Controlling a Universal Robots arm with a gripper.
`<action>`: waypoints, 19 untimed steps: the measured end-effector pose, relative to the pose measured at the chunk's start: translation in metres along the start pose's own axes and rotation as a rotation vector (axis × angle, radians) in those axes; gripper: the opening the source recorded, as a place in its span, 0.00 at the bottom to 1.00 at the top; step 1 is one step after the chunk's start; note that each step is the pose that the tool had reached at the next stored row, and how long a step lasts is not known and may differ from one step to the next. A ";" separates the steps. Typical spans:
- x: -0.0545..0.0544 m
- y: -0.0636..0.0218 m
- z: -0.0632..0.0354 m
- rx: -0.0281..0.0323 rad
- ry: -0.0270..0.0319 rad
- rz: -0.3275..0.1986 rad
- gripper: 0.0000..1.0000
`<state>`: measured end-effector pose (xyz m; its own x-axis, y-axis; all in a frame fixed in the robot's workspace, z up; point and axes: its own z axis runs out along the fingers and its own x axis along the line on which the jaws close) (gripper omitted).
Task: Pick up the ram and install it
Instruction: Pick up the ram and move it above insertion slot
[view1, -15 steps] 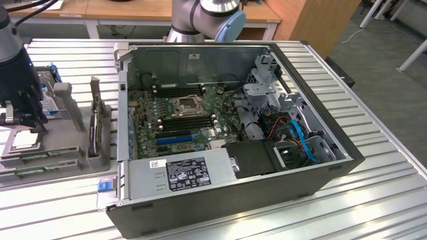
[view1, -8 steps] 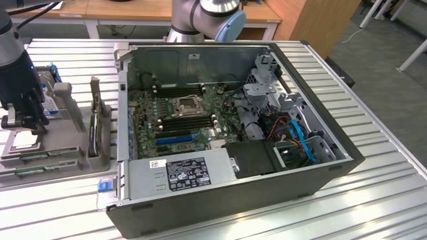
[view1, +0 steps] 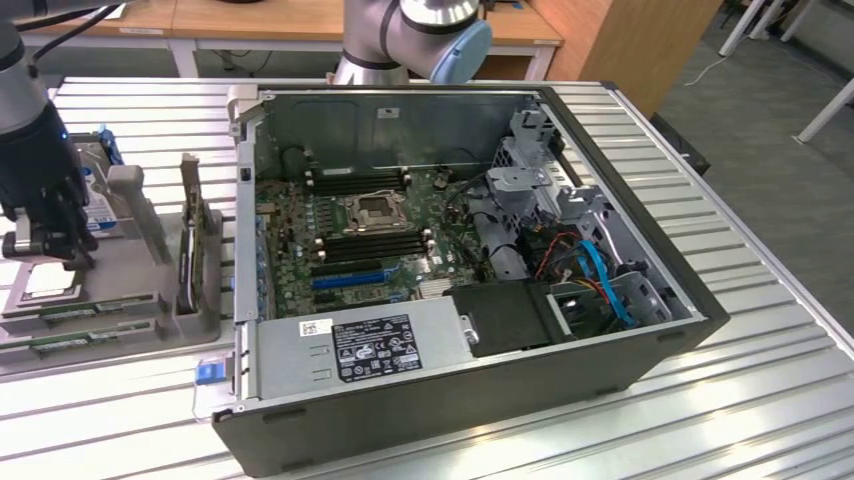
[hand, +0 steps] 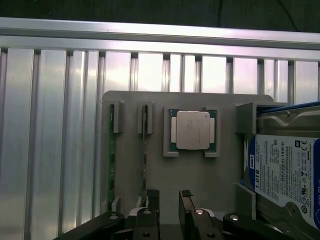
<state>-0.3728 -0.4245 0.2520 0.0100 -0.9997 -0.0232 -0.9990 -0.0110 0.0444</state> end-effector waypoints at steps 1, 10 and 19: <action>0.001 0.0000 -0.0001 -0.0002 0.0001 0.000 0.29; 0.013 0.0002 -0.0004 -0.0002 0.0014 0.000 0.29; 0.029 0.0006 -0.0007 -0.0001 0.0026 0.000 0.29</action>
<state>-0.3731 -0.4534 0.2520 0.0099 -0.9997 -0.0207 -0.9989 -0.0108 0.0446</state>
